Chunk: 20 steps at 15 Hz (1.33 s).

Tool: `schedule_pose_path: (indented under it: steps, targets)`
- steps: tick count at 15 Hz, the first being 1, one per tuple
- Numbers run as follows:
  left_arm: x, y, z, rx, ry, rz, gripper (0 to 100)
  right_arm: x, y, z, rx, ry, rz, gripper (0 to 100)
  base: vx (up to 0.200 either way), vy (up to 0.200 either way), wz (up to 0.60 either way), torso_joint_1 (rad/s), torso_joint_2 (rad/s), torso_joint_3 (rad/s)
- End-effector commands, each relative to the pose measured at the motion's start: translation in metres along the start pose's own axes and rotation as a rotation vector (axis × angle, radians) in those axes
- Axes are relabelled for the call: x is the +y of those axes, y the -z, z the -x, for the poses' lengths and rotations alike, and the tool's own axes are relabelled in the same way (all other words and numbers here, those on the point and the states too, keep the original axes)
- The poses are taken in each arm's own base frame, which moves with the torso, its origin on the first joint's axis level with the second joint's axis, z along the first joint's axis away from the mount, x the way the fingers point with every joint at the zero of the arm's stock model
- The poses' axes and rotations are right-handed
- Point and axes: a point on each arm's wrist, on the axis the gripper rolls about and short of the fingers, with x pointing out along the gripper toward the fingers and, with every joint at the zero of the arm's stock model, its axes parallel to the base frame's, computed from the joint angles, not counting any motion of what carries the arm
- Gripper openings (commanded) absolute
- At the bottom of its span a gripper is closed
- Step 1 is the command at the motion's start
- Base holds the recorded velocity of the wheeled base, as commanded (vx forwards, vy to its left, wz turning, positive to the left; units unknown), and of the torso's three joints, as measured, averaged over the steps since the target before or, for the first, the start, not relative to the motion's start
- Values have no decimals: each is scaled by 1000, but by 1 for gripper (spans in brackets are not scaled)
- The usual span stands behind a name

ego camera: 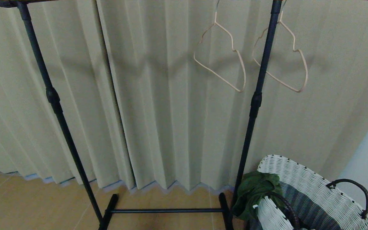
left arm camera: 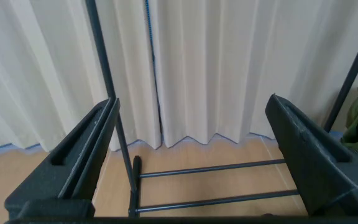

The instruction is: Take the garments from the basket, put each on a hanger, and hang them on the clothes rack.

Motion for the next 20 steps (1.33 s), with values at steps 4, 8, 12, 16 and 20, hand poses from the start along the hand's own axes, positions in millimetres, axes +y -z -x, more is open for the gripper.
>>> schedule_pose_path:
  steps: [4,8,12,16,20]
  targets:
    - [0,0,0,-1,1,0,100,0,-5,2,-8,-2,29,100,0,0,0,0,0,0]
    - [0,0,0,0,4,8,100,-2,-33,-7,177,-27,118,100,0,0,0,0,0,0]
    - [0,0,0,-1,1,14,100,-8,-56,-56,504,-6,167,100,0,0,0,0,0,0]
    - [0,0,0,-1,-1,14,100,-12,-44,-99,795,-100,316,100,0,0,0,0,0,0]
    - [0,0,0,-1,-1,14,100,-13,-28,-129,940,-185,362,100,0,0,0,0,0,0]
